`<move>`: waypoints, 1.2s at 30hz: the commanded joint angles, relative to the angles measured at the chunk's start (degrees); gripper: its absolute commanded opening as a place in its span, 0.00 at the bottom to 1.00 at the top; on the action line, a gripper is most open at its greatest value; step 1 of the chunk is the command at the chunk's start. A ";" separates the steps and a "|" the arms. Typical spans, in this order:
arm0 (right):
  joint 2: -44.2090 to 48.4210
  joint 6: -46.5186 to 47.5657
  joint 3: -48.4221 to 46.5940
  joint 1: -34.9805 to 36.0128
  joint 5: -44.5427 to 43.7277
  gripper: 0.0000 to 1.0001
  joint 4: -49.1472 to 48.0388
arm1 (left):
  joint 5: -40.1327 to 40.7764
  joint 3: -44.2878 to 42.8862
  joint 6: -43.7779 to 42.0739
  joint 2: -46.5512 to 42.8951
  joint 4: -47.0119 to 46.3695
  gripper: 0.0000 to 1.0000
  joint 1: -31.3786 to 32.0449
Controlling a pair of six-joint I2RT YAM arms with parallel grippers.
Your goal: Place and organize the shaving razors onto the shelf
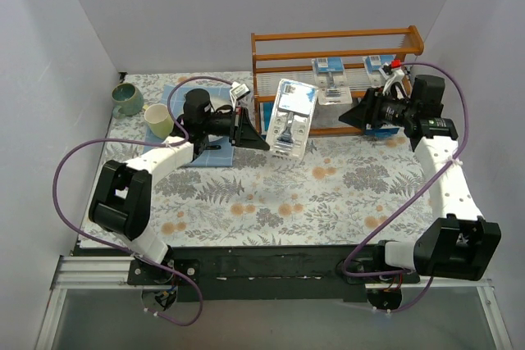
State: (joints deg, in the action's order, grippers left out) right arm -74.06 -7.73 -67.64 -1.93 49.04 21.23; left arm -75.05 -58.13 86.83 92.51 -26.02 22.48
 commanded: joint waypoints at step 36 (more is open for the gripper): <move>7.18 16.69 -5.31 -2.46 -9.57 0.60 11.64 | 7.37 -32.40 19.61 33.26 -0.27 0.00 -7.80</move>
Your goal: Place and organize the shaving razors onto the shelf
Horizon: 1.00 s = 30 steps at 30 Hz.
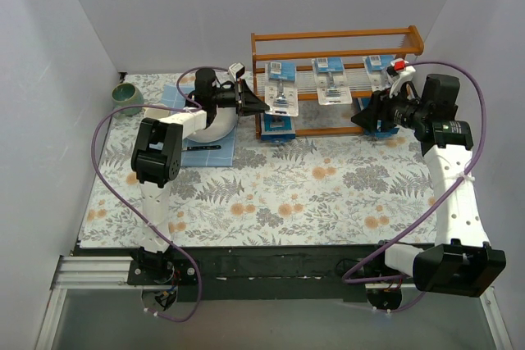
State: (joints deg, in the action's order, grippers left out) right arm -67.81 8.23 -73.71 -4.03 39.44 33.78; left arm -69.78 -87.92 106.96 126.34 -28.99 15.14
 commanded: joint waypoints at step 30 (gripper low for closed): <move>-3.47 0.03 -0.64 -0.36 -0.07 0.60 -3.19 | 9.40 -1.38 0.79 -1.80 9.49 0.21 -1.42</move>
State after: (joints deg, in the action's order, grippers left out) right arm -71.18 8.16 -72.93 -4.12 38.96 32.88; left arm -63.16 -89.62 107.61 126.34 -18.41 14.02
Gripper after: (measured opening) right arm 0.599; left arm 0.157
